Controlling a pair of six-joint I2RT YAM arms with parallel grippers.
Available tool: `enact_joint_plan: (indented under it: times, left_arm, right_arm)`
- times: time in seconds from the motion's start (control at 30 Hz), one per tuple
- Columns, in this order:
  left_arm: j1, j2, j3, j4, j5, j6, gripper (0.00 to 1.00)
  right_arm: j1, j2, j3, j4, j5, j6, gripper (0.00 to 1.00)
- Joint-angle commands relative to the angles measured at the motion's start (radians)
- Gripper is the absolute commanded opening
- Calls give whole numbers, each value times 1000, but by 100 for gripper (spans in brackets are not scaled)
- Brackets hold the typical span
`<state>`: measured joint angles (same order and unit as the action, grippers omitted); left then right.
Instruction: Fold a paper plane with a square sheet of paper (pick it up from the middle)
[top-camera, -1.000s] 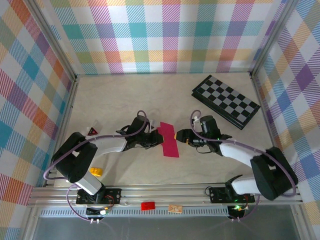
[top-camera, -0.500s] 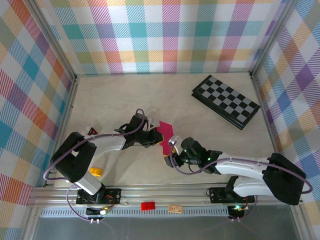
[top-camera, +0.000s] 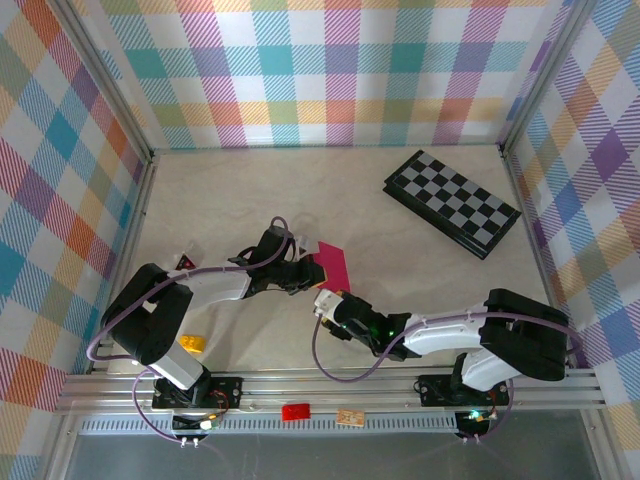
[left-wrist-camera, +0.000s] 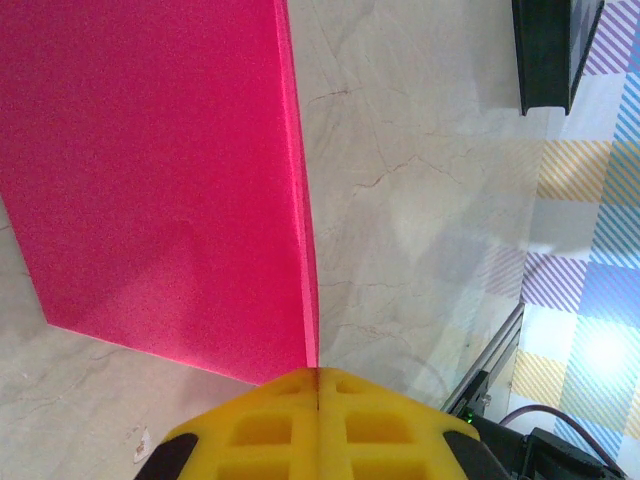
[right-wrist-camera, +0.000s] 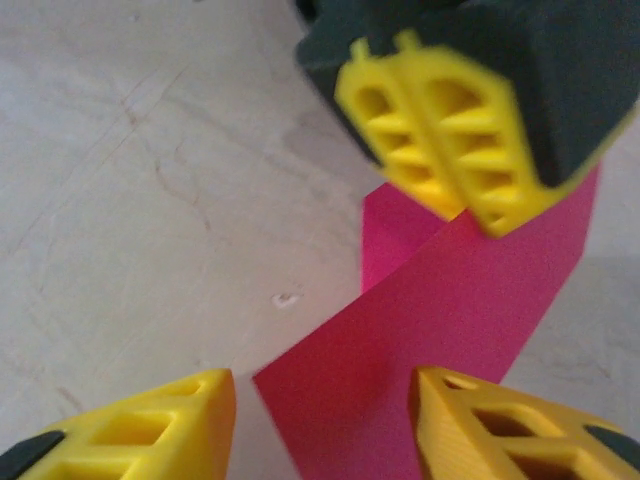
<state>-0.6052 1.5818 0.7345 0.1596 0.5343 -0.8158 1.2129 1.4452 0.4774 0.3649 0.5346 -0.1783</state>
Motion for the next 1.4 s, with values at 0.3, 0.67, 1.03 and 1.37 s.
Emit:
enact_joint_plan:
  times: [0.3, 0.67, 1.03, 1.37]
  left_arm:
    - [13, 6, 4, -2, 18, 8, 2]
    - [13, 5, 5, -3, 15, 5, 2]
    - [13, 9, 4, -3, 15, 7, 2]
    - [13, -9, 0, -31, -17, 23, 7]
  right_arm:
    - [8, -83, -28, 15, 26, -10, 32]
    - [7, -82, -22, 13, 15, 26, 24]
    - [8, -88, -21, 20, 23, 34, 19]
    - [7, -99, -22, -1, -13, 72, 9]
